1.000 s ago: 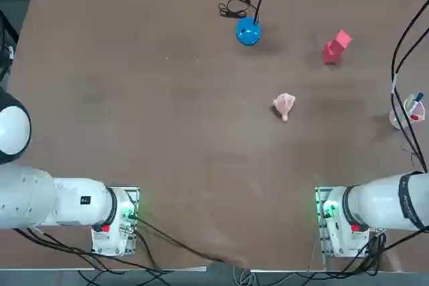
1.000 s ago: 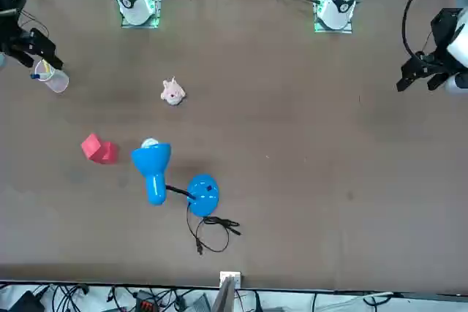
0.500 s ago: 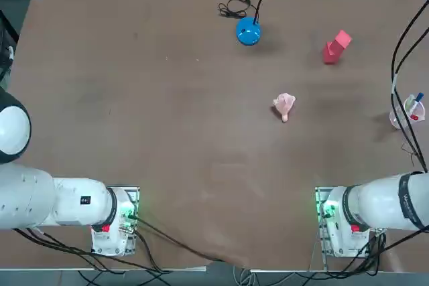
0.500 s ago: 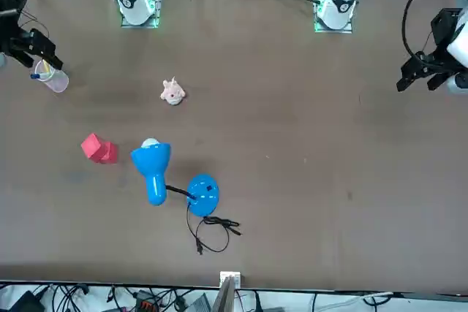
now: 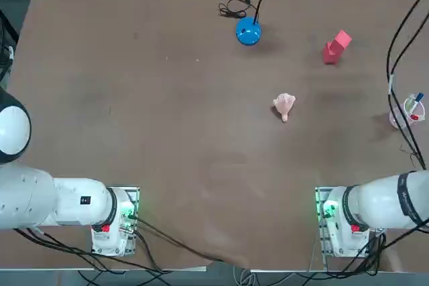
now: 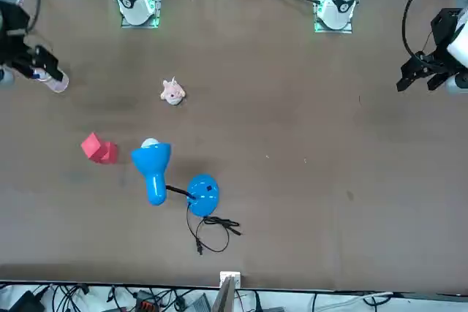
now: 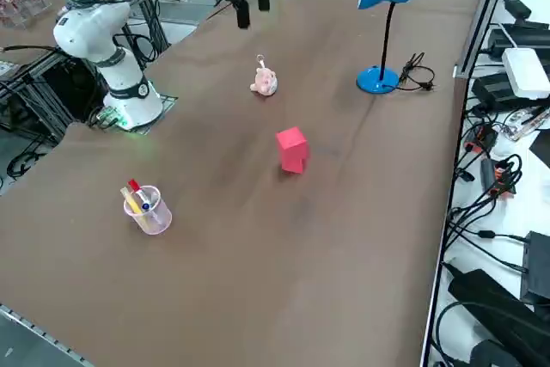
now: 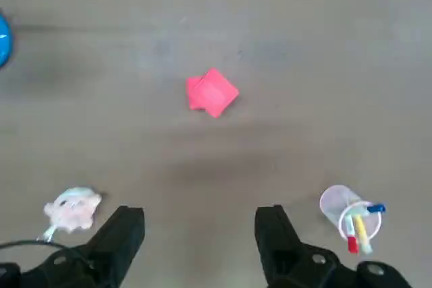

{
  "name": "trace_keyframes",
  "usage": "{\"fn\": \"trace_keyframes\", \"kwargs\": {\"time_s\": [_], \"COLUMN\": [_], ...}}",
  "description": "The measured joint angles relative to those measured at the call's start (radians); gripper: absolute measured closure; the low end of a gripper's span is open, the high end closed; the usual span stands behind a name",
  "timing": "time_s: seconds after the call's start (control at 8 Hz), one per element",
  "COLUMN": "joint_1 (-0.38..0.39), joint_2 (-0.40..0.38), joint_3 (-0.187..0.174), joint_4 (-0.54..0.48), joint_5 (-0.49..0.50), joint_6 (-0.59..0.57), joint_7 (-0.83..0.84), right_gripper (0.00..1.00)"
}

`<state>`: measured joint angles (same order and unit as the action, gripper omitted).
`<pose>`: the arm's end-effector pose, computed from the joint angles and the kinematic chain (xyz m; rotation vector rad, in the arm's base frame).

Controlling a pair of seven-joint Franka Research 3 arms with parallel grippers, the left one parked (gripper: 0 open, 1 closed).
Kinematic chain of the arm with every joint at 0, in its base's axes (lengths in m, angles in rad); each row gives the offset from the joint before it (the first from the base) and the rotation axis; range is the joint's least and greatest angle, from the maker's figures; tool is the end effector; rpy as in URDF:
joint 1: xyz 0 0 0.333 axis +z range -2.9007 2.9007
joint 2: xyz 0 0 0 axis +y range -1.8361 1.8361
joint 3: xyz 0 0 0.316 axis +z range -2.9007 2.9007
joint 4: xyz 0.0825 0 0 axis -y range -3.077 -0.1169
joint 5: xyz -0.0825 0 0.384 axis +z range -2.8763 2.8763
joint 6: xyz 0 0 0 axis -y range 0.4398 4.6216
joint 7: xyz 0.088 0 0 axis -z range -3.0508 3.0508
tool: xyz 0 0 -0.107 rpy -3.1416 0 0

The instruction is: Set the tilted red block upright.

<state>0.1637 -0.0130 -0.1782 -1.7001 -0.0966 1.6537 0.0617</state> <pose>0.5536 -0.0182 0.5779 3.0449 -0.1013 -0.0478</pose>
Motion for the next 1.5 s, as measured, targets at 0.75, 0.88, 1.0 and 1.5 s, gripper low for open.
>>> {"fn": "trace_keyframes", "kwargs": {"time_s": [0.75, 0.88, 1.0, 1.5], "joint_1": [-0.069, -0.066, -0.066, -0.068], "joint_2": [0.281, 0.296, 0.305, 0.309], "joint_3": [-0.009, -0.006, -0.004, -0.005], "joint_4": [0.001, -0.005, -0.025, -0.172], "joint_5": [0.06, 0.06, 0.061, 0.064], "joint_6": [0.262, 0.261, 0.264, 0.437], "joint_7": [0.169, 0.261, 0.337, 0.56], "right_gripper": [0.0, 0.0, 0.0, 0.0]}}
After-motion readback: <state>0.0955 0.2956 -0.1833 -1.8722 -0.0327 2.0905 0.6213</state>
